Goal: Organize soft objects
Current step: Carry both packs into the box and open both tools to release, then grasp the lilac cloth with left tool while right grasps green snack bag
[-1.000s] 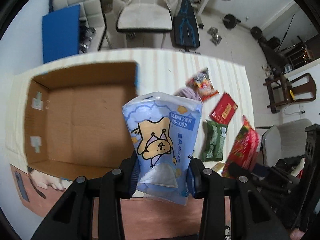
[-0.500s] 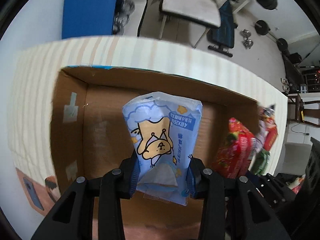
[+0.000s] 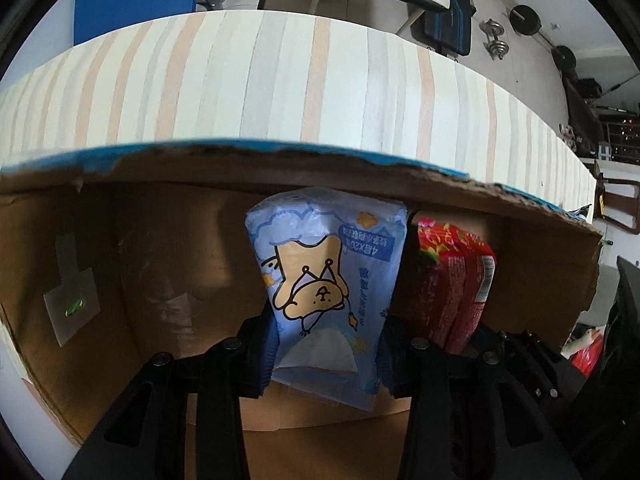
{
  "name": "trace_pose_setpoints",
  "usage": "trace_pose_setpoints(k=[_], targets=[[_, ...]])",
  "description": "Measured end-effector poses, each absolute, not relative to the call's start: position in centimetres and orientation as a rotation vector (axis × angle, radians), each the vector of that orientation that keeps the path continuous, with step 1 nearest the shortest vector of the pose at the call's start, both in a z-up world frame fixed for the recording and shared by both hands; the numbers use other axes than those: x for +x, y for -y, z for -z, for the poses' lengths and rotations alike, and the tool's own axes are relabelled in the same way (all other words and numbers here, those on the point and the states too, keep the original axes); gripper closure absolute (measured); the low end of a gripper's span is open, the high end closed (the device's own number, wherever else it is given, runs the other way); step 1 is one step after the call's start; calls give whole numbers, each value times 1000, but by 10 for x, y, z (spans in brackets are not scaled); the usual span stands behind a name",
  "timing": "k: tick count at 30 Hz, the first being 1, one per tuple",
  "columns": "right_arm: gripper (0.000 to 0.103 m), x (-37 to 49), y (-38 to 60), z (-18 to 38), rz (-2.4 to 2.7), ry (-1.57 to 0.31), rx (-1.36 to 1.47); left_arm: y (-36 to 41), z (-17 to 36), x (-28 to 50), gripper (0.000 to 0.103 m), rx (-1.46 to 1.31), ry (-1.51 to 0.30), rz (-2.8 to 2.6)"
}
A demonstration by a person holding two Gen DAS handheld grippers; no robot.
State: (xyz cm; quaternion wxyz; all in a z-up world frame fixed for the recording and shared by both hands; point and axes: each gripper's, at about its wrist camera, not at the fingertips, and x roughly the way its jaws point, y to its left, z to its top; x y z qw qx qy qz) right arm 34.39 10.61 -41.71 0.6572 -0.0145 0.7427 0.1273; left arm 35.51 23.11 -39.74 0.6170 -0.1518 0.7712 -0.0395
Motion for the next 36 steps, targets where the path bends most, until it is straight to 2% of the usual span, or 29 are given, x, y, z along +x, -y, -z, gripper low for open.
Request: trace_pose_setpoints(k=[1, 3, 4, 5, 6, 7, 8, 12, 13, 14, 23, 36], targets=[[53, 344, -107, 417, -291, -1678, -36, -233, 395, 354, 61, -357, -1780, 80], [52, 346, -110, 418, -288, -1680, -54, -238, 390, 353, 53, -359, -1784, 74], [48, 346, -111, 417, -282, -1677, -69, -239, 384, 352, 46, -347, -1779, 68], [41, 345, -110, 414, -281, -1671, -76, -241, 380, 351, 36, -333, -1772, 63], [21, 344, -108, 411, -281, -1669, -67, -244, 376, 350, 29, -313, -1762, 56], [8, 339, -105, 407, -283, -1669, -55, -246, 366, 348, 17, -292, -1740, 40], [8, 338, -103, 403, -286, -1669, -36, -249, 361, 346, 10, -273, -1724, 28], [7, 328, -94, 387, -258, -1662, -41, -252, 335, 335, 7, -237, -1679, 7], [1, 327, -91, 386, -250, -1661, -45, -252, 330, 332, 3, -225, -1668, 3], [0, 322, -92, 386, -242, -1658, -53, -252, 325, 327, 1, -212, -1659, -10], [0, 289, -86, 350, -202, -1608, -79, -254, 290, 264, 1, -176, -1549, -55], [0, 233, -65, 295, -290, -1495, 13, -235, 222, 227, 1, -176, -1382, -121]])
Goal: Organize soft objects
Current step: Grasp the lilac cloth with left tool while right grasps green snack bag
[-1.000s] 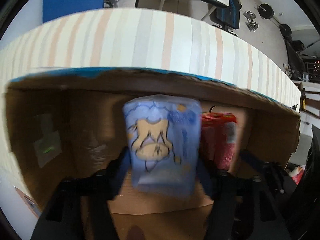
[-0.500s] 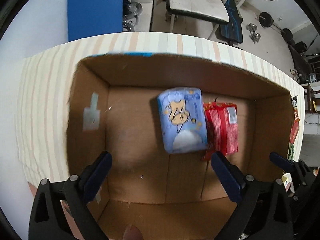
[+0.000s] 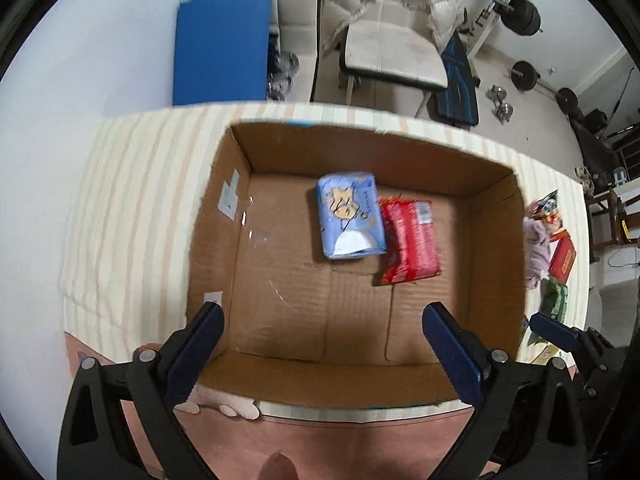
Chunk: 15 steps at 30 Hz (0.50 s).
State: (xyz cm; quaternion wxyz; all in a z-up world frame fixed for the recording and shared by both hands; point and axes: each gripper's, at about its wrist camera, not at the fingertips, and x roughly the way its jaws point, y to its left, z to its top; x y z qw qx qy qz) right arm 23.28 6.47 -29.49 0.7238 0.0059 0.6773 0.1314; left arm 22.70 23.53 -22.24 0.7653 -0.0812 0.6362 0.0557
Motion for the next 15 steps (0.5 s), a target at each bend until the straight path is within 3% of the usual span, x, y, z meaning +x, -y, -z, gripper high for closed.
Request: trace_pose_setpoints(k=[8, 15], targets=[[0, 235, 24, 238, -260, -1385, 149, -138, 155, 245, 1, -58, -1236, -64], [0, 245, 166, 246, -49, -1413, 189, -23, 196, 302, 1, -74, -1366, 123]])
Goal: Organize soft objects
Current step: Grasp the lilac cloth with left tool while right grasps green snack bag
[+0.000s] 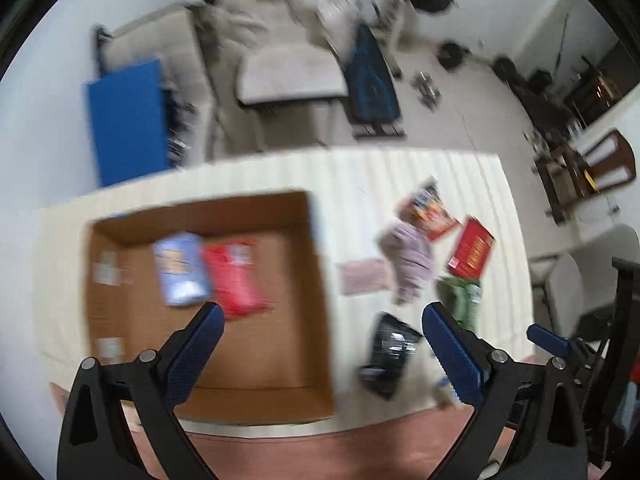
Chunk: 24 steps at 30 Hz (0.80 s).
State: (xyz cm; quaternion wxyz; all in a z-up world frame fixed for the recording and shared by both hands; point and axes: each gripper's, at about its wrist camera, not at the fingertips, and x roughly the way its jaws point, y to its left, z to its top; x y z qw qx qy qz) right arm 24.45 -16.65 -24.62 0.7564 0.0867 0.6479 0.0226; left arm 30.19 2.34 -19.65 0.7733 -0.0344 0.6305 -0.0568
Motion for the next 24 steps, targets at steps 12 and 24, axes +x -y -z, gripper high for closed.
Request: trace_pose_setpoints(k=[12, 24], targets=[[6, 265, 280, 399, 65, -1669, 361, 99, 354, 380, 14, -36, -1686, 173], [11, 268, 295, 448, 87, -1736, 421, 128, 420, 405, 14, -52, -1806, 190]])
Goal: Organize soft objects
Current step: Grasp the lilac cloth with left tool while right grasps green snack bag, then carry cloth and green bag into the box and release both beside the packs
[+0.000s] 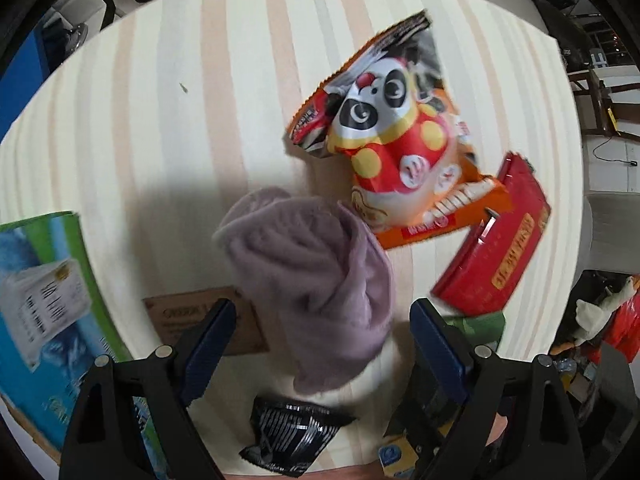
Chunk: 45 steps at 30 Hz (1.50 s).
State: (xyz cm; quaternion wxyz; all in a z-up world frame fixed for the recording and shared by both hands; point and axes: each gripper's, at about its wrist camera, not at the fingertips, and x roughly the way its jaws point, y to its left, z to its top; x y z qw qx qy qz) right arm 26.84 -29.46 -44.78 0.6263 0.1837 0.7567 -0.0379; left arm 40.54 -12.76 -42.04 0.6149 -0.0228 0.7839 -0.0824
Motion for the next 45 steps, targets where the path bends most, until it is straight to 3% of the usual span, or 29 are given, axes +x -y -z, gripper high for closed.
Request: trace_pose_setpoints(k=[1, 4, 5, 7, 8, 10, 13, 22, 30, 36, 45], targets=[[13, 269, 295, 450, 91, -1738, 416, 128, 424, 407, 14, -67, -1808, 193], [17, 270, 298, 454, 94, -1756, 415, 126, 426, 405, 30, -84, -1793, 186], [17, 268, 298, 456, 95, -1761, 413, 127, 423, 404, 46, -72, -1775, 180], [24, 267, 299, 460, 105, -1772, 398, 129, 419, 400, 65, -59, -1771, 191], [29, 268, 297, 460, 113, -1768, 377, 128, 418, 398, 66, -61, -1777, 193], [54, 269, 293, 458, 118, -1763, 356, 126, 410, 392, 66, -29, -1755, 184], [64, 272, 283, 447, 130, -1748, 329, 125, 391, 380, 67, 6, -1715, 190], [65, 255, 254, 359, 2, -1628, 297, 78, 264, 307, 67, -87, -1478, 250], [66, 248, 178, 256, -203, -1500, 267, -52, 185, 254, 66, -164, -1369, 154], [66, 260, 90, 224, -309, -1472, 196, -149, 195, 256, 66, -164, -1382, 3], [66, 305, -13, 281, -258, -1545, 82, -247, 273, 304, 66, -187, -1506, -131]])
